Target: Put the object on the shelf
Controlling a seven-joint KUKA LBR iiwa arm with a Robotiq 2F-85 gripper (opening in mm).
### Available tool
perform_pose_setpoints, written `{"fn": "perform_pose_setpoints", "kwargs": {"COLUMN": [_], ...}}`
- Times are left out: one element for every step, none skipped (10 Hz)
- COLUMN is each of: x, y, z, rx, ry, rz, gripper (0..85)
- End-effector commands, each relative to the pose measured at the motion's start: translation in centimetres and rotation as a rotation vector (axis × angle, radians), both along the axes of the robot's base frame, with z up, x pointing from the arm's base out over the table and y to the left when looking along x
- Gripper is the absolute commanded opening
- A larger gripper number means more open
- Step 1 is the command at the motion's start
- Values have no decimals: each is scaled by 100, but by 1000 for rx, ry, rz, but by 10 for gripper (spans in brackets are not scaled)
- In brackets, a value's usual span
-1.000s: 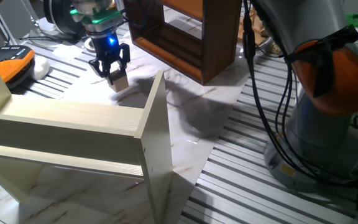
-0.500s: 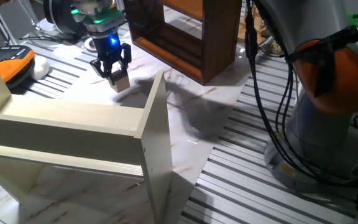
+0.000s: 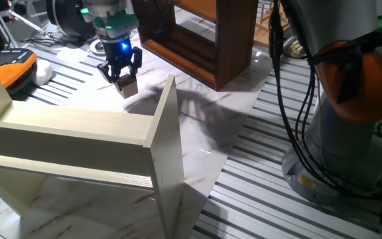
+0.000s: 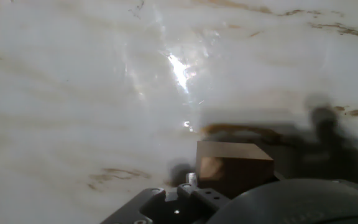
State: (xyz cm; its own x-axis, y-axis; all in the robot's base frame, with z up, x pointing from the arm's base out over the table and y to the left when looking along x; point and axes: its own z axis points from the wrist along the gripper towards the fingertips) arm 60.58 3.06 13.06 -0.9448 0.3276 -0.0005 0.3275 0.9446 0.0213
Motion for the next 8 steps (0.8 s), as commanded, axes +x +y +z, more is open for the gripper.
{"fn": "perform_pose_setpoints", "kwargs": {"x": [-1, -1, -1, -1, -1, -1, -1, -10], "y": [4, 4, 4, 4, 4, 4, 4, 5], "z": [3, 3, 3, 3, 3, 3, 3, 25], "rx": [-15, -23, -29, -29, -34, -38, -40, -43], "ry": [-10, -19, -21, -22, -16, -8, -4, 1], "rz": [1, 3, 6, 6, 6, -2, -5, -11], "gripper": [0, 0, 0, 0, 0, 0, 0, 0]}}
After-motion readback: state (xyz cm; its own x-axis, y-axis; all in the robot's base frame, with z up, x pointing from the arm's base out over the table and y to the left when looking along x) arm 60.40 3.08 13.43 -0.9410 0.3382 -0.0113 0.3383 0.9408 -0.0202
